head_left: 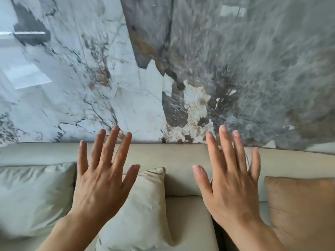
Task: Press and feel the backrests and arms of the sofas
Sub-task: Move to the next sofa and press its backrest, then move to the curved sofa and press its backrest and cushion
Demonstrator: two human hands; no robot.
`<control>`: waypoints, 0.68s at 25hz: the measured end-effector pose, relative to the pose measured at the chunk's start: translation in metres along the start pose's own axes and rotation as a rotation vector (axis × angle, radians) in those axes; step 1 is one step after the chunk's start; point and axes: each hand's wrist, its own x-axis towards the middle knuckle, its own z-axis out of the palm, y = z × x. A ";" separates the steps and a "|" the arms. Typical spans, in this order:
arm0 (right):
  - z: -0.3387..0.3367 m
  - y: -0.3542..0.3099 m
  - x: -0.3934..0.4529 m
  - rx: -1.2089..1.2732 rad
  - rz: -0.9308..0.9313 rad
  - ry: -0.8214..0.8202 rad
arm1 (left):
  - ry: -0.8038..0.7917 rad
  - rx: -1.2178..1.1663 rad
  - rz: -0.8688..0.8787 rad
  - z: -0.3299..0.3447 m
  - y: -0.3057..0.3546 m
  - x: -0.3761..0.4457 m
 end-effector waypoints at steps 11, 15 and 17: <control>-0.214 -0.028 -0.037 0.108 0.003 0.207 | 0.110 0.086 -0.061 -0.204 0.020 -0.077; -0.235 -0.032 -0.069 0.193 -0.050 0.190 | 0.084 0.152 -0.129 -0.243 0.045 -0.125; -0.238 -0.038 -0.079 0.246 -0.080 0.184 | 0.071 0.181 -0.173 -0.257 0.049 -0.144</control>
